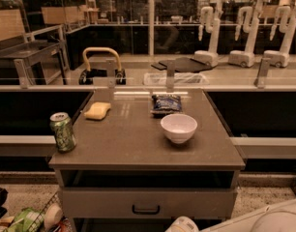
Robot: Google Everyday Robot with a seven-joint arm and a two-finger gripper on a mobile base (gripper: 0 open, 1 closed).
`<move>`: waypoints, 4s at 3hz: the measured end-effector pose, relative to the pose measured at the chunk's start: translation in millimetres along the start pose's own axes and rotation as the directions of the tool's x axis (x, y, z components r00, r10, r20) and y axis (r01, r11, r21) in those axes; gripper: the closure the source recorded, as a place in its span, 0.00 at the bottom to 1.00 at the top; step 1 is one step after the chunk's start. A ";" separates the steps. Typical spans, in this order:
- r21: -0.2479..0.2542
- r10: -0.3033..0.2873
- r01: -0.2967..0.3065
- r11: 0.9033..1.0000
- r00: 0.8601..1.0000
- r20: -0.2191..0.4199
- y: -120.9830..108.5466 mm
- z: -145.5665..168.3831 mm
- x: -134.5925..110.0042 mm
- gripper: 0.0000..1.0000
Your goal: Open middle drawer
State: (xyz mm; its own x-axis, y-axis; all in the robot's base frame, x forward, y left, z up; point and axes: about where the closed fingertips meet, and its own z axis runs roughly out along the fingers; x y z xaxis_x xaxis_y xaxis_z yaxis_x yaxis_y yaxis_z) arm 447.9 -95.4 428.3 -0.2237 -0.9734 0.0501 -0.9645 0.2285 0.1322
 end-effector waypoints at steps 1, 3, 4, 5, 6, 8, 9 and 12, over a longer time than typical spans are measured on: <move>0.000 0.000 0.000 1.000 1.000 0.000 0.0 -2.7 -0.1 0.65; 0.000 0.000 0.000 1.000 1.000 0.000 0.4 -5.5 0.1 0.78; -0.004 0.000 0.000 1.000 1.000 -0.002 1.6 -3.9 1.0 0.48; -0.004 0.000 0.000 1.000 1.000 -0.002 1.6 -3.9 1.0 0.24; -0.004 0.000 0.000 1.000 1.000 -0.002 1.6 -3.9 1.0 0.02; -0.018 0.014 -0.013 1.000 0.999 0.038 25.8 -2.0 12.0 0.03; -0.044 0.076 -0.072 0.996 0.992 0.096 79.9 3.7 41.5 0.26; -0.095 0.111 -0.100 0.990 0.987 0.114 115.6 9.1 61.6 0.70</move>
Offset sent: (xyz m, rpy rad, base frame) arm -0.0991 0.0030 -0.0001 -0.0080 0.2745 -0.0371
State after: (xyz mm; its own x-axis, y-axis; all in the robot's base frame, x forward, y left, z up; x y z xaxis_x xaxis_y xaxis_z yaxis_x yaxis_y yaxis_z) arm 321.4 -129.1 437.6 -0.3435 -0.9379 -0.0489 -0.9196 0.3253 0.2201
